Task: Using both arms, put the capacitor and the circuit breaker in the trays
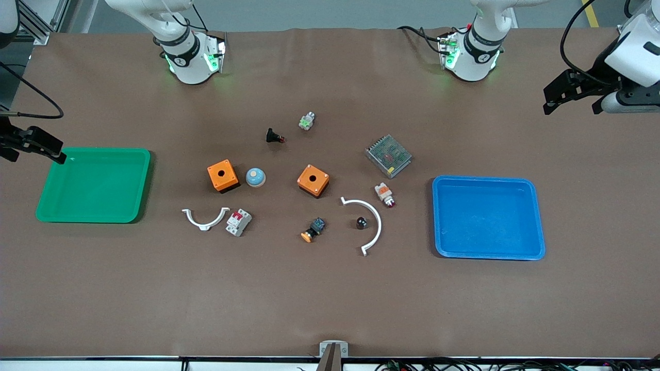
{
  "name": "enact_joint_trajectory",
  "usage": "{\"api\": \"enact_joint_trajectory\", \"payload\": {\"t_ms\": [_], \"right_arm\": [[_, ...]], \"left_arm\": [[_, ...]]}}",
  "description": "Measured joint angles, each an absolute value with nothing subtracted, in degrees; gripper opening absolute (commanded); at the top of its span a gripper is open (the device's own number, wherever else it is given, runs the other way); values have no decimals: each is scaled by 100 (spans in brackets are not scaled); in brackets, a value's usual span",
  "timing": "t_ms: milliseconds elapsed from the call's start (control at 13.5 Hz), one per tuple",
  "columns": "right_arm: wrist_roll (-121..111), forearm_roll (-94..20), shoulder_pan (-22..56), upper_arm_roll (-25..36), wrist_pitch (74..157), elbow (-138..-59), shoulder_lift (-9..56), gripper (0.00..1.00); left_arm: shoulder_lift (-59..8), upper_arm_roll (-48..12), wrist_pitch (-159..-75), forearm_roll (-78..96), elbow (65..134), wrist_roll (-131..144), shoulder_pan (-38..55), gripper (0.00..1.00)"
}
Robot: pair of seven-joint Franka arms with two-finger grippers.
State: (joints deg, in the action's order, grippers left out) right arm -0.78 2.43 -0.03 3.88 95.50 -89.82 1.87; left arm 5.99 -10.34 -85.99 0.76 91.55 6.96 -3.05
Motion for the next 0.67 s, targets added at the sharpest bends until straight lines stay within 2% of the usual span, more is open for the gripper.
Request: {"api": "enact_joint_trajectory", "payload": {"t_ms": [370,667], "right_arm": [[-76,243,-4,390,9550,-8982,187,100],[-47,-28,5,370,9550,-8994,422,100]], "left_arm": [[586,-1036,-8598,-125,9055,696,-293,100],[-155,-1269,-8864,-124,9001,698,-139,100]]}}
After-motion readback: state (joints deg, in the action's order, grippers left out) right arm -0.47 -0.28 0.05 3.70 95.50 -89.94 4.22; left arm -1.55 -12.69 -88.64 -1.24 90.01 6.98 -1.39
